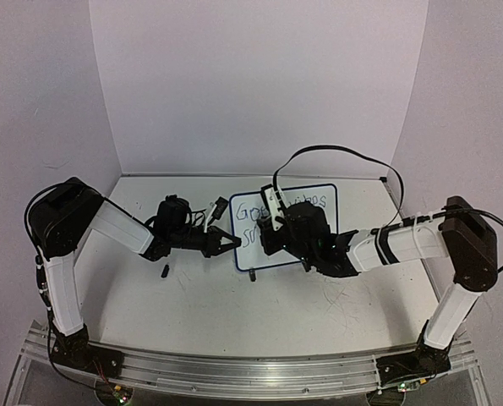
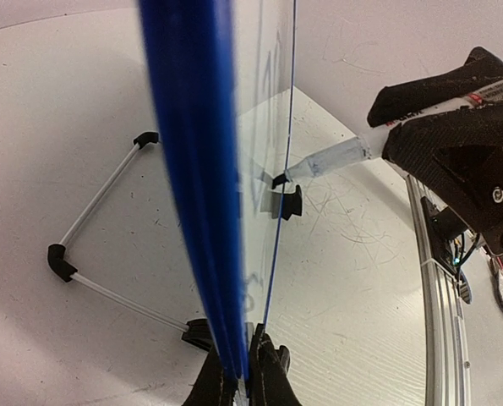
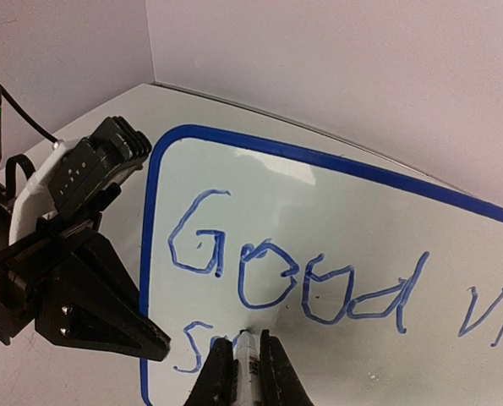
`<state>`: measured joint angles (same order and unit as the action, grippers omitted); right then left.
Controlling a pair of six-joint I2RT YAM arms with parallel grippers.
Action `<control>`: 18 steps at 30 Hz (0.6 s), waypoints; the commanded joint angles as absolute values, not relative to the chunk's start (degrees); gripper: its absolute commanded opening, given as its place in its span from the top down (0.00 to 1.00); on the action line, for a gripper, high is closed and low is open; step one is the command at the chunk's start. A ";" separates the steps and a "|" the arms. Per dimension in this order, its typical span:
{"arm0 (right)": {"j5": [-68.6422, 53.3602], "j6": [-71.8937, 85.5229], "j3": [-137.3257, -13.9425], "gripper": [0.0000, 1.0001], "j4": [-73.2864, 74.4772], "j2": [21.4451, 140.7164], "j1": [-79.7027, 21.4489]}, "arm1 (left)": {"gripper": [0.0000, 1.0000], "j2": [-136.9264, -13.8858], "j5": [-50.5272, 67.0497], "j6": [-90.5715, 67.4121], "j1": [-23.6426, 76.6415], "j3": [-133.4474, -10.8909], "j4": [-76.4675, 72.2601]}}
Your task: Write a sentence on the whiteboard
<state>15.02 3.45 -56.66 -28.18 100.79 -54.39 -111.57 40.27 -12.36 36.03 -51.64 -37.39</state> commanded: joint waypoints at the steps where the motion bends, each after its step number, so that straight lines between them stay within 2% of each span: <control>1: 15.96 4.92 -54.65 1.00 -27.95 99.53 -53.53 | 1.00 -111.16 31.92 -8.70 35.62 -52.56 -33.52; 18: 13.68 6.43 -52.31 1.00 -25.39 99.92 -54.13 | 1.00 -111.20 31.84 -8.61 35.83 -52.80 -33.36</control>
<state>12.71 6.02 -52.35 -27.60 100.57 -54.59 -111.57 40.30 -12.16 36.10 -51.64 -37.27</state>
